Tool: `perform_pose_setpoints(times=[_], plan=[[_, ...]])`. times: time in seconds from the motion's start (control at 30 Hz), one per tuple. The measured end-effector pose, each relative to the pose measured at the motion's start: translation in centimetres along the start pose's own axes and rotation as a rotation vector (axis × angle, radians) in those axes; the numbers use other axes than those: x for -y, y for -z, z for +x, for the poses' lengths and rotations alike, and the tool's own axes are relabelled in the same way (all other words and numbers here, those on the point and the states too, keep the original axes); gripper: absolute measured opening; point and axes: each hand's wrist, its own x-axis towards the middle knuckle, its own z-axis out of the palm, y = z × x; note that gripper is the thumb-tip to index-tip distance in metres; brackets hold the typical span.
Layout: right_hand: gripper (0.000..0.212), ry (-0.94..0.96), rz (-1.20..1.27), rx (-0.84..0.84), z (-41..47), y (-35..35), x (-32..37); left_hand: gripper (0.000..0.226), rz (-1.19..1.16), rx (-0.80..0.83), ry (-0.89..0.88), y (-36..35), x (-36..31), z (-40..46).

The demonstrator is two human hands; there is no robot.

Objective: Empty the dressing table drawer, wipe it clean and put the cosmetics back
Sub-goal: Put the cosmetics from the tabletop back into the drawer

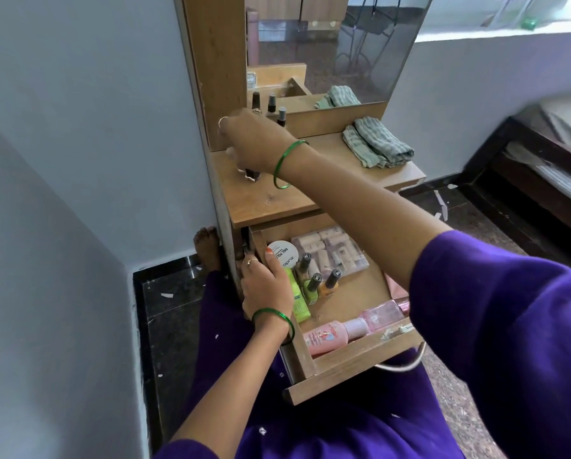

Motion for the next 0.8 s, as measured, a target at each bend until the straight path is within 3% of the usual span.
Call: perform_pose_setpoints(times=[0.23, 0.5, 0.8], plan=[[0.033, -0.082, -0.112, 0.019, -0.2, 0.2, 0.9, 0.040, 0.006, 0.009, 0.013, 0.0, 0.0, 0.0], [0.034, -0.089, -0.072, 0.040, 0.2, 0.2, 0.7, 0.041, 0.014, 0.011, 0.015, 0.0, -0.1, -0.1], [0.024, -0.041, 0.116, -0.198, 0.6, 0.9, -1.4, 0.041, 0.015, 0.013, 0.010, 0.1, -0.1, -0.1]])
